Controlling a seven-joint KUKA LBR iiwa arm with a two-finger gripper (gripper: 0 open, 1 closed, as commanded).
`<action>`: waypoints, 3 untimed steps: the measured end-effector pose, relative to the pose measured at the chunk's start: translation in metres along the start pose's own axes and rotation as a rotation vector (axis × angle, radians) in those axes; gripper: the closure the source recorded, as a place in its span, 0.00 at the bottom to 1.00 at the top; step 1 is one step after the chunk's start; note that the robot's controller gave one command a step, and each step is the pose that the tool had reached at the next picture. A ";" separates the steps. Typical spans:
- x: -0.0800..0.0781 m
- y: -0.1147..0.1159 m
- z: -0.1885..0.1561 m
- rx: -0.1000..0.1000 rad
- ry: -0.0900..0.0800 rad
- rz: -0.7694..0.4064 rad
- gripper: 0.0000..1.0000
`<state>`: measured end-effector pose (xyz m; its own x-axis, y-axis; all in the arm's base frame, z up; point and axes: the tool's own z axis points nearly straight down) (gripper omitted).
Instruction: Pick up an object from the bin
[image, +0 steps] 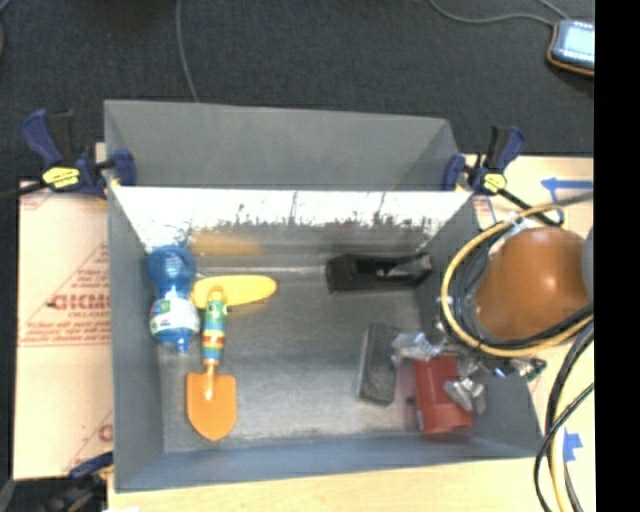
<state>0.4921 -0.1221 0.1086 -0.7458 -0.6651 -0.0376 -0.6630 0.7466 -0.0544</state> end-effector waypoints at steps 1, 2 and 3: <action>-0.006 -0.018 0.004 -0.023 0.018 -0.024 0.00; -0.014 -0.021 0.040 -0.006 -0.014 -0.384 1.00; -0.014 -0.021 0.039 -0.006 -0.014 -0.385 1.00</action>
Offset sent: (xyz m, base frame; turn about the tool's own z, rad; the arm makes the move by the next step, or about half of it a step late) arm 0.0248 -0.0160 -0.0386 -0.3822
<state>0.5189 -0.1290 0.0708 -0.4416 -0.8967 -0.0293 -0.8946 0.4426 -0.0615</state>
